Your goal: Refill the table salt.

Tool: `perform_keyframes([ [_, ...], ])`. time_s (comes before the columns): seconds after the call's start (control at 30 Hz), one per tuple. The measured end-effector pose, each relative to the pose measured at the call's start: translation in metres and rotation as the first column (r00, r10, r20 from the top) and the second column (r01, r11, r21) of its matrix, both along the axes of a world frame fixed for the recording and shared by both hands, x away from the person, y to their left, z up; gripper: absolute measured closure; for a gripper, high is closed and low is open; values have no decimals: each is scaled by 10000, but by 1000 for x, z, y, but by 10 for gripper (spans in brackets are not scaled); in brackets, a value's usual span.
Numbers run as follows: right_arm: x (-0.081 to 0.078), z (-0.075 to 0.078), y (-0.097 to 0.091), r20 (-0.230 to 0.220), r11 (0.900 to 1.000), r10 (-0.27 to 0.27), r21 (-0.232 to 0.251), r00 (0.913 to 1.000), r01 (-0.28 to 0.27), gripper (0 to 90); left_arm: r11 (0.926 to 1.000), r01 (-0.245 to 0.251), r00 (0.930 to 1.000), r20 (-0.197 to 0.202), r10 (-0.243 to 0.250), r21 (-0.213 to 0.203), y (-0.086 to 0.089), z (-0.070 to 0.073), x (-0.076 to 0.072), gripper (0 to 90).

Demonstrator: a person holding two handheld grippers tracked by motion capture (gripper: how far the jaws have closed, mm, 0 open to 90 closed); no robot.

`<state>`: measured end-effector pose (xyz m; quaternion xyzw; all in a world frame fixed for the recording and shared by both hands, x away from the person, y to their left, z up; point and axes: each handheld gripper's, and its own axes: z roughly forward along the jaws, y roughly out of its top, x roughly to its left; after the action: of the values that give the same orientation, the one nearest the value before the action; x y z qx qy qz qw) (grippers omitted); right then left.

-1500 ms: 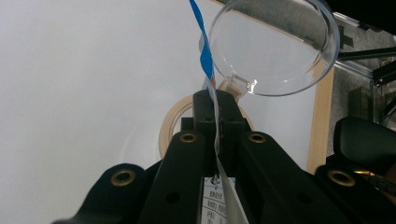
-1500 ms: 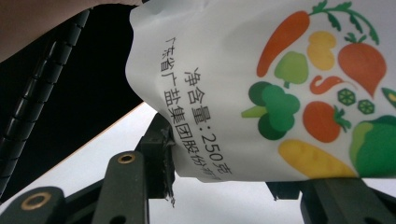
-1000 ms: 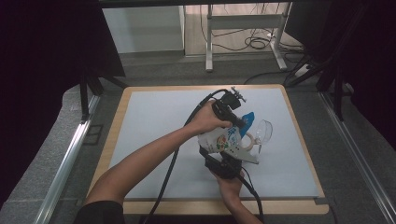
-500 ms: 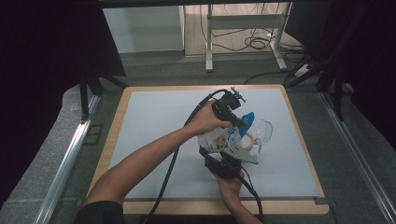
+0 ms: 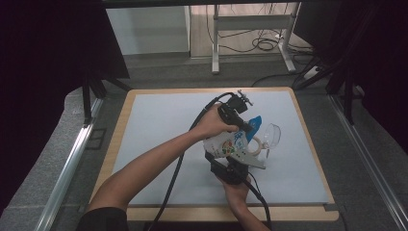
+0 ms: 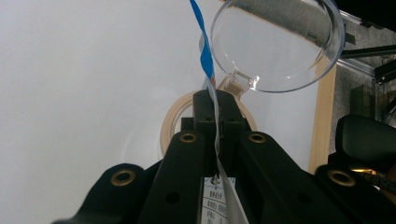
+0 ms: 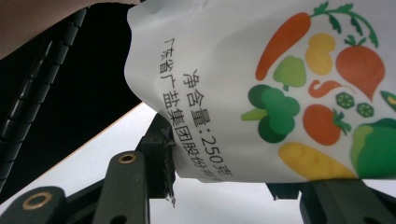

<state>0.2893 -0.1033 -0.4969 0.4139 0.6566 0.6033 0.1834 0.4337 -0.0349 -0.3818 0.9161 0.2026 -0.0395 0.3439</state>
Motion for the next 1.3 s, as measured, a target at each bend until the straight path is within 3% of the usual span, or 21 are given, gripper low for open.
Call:
perform_keyframes([
  [0.3,0,0,0,33,10000,-26,-13,10000,26,523,10000,-22,10000,-34,22,-37,0,1,-1,899],
  [0.47,-1,1,3,357,9991,-194,-381,9992,208,525,10000,73,10000,20,-73,12,-1,2,-1,898],
  [1.3,0,4,2,110,9998,-174,-87,9998,175,525,9999,97,9999,-88,-96,142,-3,2,0,898],
])
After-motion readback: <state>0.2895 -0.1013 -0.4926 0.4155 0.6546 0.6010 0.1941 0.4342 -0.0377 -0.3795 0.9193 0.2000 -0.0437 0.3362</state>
